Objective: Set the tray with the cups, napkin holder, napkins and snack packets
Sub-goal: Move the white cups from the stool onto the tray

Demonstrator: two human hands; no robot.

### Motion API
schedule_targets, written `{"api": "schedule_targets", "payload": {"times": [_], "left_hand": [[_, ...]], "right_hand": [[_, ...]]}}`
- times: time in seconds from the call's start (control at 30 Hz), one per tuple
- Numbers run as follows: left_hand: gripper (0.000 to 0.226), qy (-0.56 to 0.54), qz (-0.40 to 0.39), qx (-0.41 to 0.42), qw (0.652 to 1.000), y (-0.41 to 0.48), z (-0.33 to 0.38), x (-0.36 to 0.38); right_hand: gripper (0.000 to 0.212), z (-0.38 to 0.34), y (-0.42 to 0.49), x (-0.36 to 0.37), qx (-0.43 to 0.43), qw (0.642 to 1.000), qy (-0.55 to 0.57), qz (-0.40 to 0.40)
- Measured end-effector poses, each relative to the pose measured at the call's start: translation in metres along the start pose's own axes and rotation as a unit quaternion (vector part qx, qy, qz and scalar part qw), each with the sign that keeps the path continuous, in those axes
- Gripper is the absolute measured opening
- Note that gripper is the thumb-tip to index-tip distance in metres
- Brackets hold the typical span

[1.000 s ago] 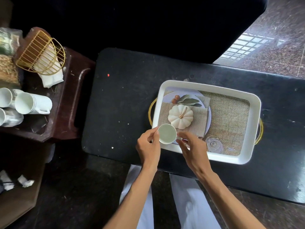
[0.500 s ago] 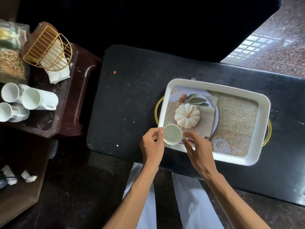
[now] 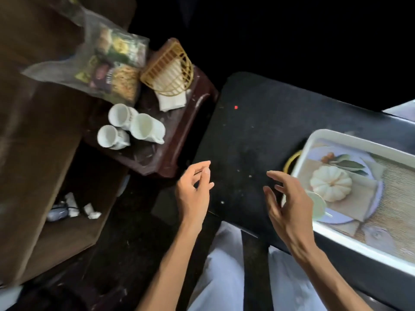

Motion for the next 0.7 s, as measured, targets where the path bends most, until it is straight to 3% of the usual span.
{"api": "schedule_targets", "payload": {"times": [0.33,0.7], "left_hand": [[0.021,-0.04,0.148,0.001,0.988,0.095,-0.004,-0.147],[0.022,-0.022,0.106,0.033,0.994,0.163,0.01,-0.147]], "right_hand": [[0.03,-0.07,0.059,0.164,-0.036,0.994,0.048,-0.091],[0.029,-0.071,0.09,0.274,0.073,0.986,0.091,-0.119]]}}
Point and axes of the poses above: each hand's wrist, its own y-axis towards the middle knuckle, its own x-axis out of the palm, z = x × y, the point moved 8 cm from there along y, towards the middle knuckle, and after that the axes turned 12 degrees about y, right-handed, at the moved point
